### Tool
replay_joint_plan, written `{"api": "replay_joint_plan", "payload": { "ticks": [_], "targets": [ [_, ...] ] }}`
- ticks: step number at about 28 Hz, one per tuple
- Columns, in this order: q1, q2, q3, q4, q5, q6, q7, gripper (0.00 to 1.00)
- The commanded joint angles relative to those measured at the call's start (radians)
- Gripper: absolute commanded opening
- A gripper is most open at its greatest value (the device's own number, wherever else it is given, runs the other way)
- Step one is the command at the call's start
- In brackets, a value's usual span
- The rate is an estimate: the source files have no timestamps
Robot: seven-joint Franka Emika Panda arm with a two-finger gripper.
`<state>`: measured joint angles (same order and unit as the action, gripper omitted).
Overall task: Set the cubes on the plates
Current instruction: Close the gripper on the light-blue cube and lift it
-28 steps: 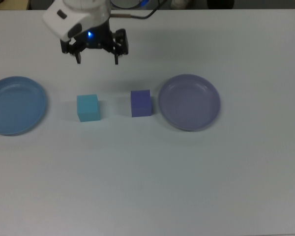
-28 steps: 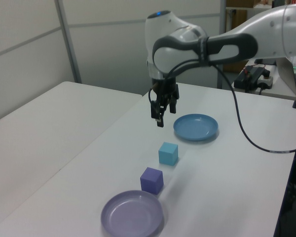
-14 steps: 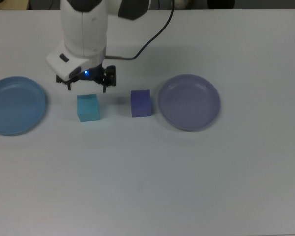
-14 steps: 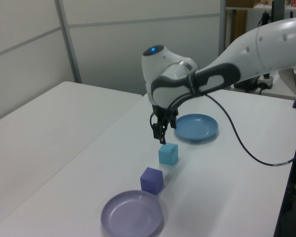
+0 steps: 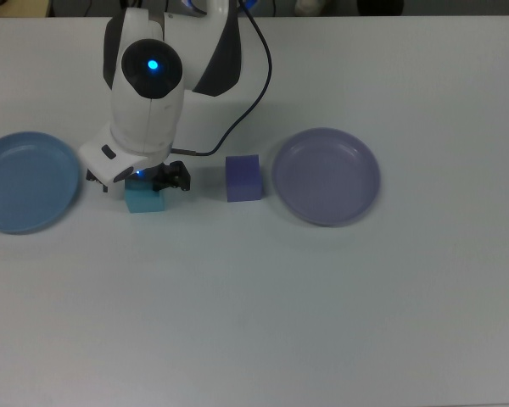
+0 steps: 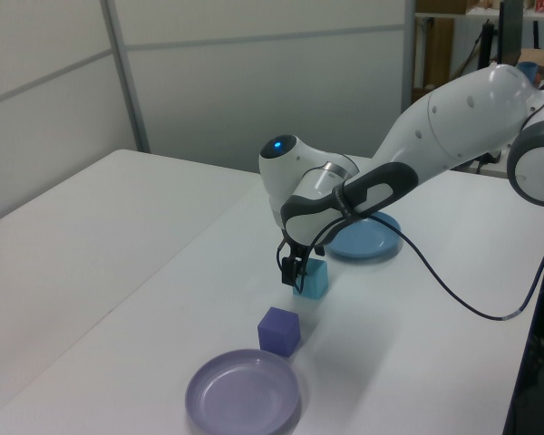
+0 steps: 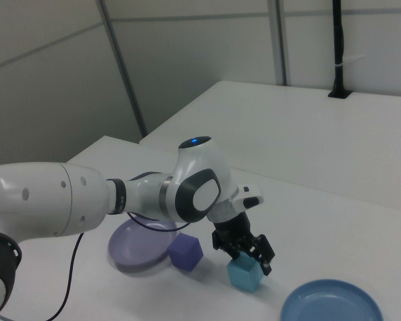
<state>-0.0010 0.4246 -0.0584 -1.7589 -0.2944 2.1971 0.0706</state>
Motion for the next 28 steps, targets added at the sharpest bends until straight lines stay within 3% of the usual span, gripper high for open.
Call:
{"api": "replay_joint_plan", "payload": {
  "ticks": [1,7,22,24,25,26,27,28],
  "targets": [
    [0.003,-0.015,-0.003,-0.022,-0.026,0.019,0.044,1.00],
    [-0.014,-0.090,-0.012,-0.024,-0.014,-0.039,0.031,1.00],
    [-0.011,-0.089,-0.005,-0.048,-0.003,-0.044,0.002,1.00],
    [-0.013,-0.089,-0.003,-0.050,0.041,-0.042,-0.038,1.00],
    [-0.014,-0.087,-0.003,-0.050,0.087,-0.042,-0.075,1.00],
    [-0.014,-0.087,-0.003,-0.050,0.145,-0.042,-0.115,1.00],
    [-0.014,-0.089,-0.006,-0.050,0.252,-0.043,-0.196,1.00],
    [-0.014,-0.090,-0.008,-0.050,0.291,-0.045,-0.228,1.00]
  ]
}}
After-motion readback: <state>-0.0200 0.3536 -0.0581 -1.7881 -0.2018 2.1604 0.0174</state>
